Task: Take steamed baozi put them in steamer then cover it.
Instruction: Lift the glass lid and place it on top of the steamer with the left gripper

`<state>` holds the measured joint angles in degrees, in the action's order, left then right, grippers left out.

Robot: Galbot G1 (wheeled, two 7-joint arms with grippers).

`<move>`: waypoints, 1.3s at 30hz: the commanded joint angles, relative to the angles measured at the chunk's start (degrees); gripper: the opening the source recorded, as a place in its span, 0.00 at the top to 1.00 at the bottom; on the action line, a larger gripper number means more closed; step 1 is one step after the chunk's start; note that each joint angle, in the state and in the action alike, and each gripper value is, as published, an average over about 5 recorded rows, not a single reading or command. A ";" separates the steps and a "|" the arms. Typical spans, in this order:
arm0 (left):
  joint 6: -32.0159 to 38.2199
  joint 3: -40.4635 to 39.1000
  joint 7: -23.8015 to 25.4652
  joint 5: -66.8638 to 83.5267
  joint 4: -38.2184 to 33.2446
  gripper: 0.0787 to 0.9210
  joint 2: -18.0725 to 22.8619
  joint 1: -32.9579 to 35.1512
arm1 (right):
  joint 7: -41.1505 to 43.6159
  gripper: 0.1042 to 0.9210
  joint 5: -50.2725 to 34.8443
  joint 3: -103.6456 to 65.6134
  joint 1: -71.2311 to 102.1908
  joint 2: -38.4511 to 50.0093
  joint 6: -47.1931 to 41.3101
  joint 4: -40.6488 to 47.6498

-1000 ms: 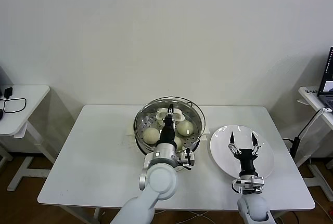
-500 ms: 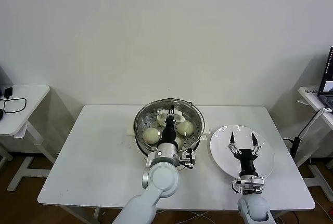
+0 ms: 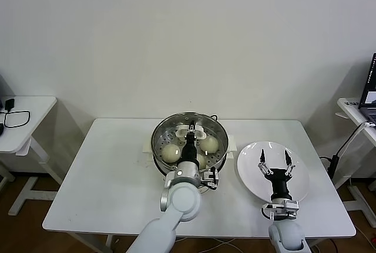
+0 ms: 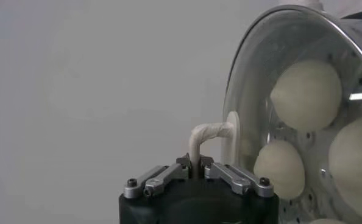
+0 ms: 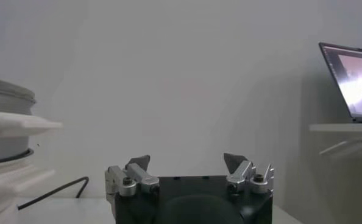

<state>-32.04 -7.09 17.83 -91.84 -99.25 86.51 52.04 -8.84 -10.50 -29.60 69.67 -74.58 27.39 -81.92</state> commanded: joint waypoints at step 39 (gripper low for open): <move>0.82 1.76 -0.20 0.67 -7.54 0.38 -0.64 5.33 | 0.07 0.12 0.51 -0.04 0.04 -0.19 0.50 0.14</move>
<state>-31.10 -5.25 17.16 -92.17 -101.29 86.81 54.64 -8.73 -10.09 -29.68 69.79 -74.67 27.93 -81.72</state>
